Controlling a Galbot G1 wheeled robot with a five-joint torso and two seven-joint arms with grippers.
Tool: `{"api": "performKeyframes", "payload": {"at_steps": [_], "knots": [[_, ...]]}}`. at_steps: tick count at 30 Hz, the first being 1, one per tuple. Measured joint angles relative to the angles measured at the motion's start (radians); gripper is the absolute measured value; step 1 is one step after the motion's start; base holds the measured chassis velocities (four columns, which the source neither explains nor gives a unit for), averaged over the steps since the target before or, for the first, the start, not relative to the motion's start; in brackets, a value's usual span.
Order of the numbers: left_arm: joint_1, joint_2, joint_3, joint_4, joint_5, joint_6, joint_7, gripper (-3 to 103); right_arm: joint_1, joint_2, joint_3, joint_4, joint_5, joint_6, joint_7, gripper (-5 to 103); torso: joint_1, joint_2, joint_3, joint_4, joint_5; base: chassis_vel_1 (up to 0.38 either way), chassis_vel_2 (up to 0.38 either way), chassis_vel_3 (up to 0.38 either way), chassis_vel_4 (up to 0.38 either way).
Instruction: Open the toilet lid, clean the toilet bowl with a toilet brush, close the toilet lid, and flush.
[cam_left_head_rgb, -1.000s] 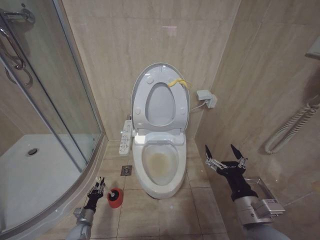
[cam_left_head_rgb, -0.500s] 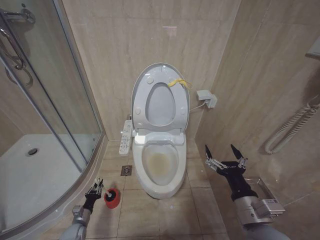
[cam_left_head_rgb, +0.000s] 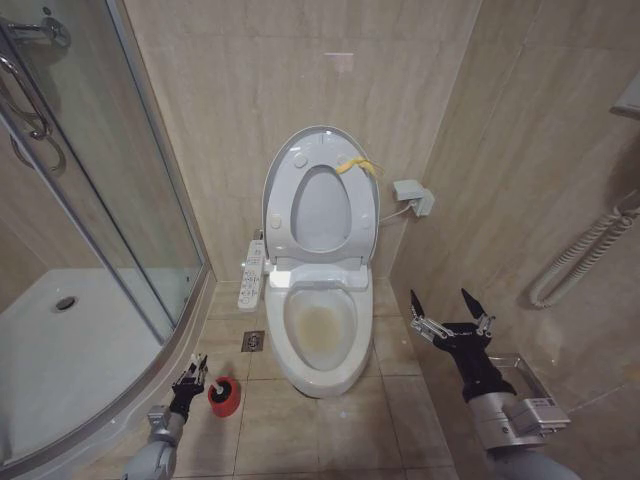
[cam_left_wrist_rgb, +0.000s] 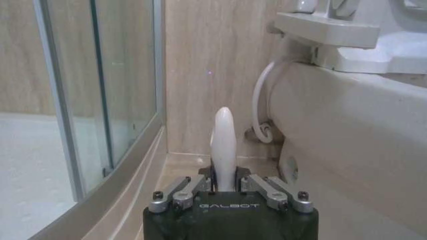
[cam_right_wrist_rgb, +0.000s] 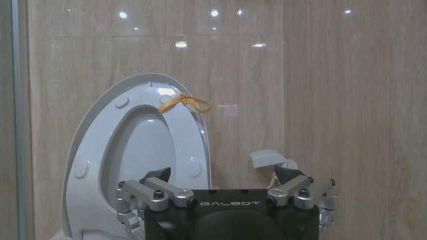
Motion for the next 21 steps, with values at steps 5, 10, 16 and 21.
{"api": "performKeyframes", "payload": {"at_steps": [5, 10, 16, 21], "knots": [[-0.007, -0.001, 0.006, -0.001, -0.003, 0.000, -0.005, 26, 0.000, 0.000, 0.000, 0.000, 0.000, 0.000, 0.000, 100, 0.000, 0.000, 0.000, 0.0002, -0.0001, 0.000, 0.000, 0.000, 0.000], [-0.013, 0.000, 0.014, 0.001, -0.012, -0.001, -0.004, 26, 0.000, 0.000, 0.000, 0.000, 0.000, 0.000, 0.000, 100, 0.000, 0.000, 0.000, 0.0001, 0.0000, 0.000, 0.000, 0.000, 0.000], [-0.005, 0.001, 0.015, -0.018, 0.013, -0.009, 0.005, 53, 0.000, 0.000, 0.000, 0.000, 0.000, 0.000, 0.000, 100, 0.000, 0.000, 0.000, 0.0000, -0.0001, 0.000, 0.000, 0.000, 0.000], [0.037, 0.011, 0.004, -0.107, 0.023, -0.026, 0.012, 80, 0.000, 0.000, 0.000, 0.000, 0.000, 0.000, 0.000, 100, 0.000, 0.000, 0.000, 0.0003, -0.0001, 0.000, 0.000, 0.000, 0.000]]}}
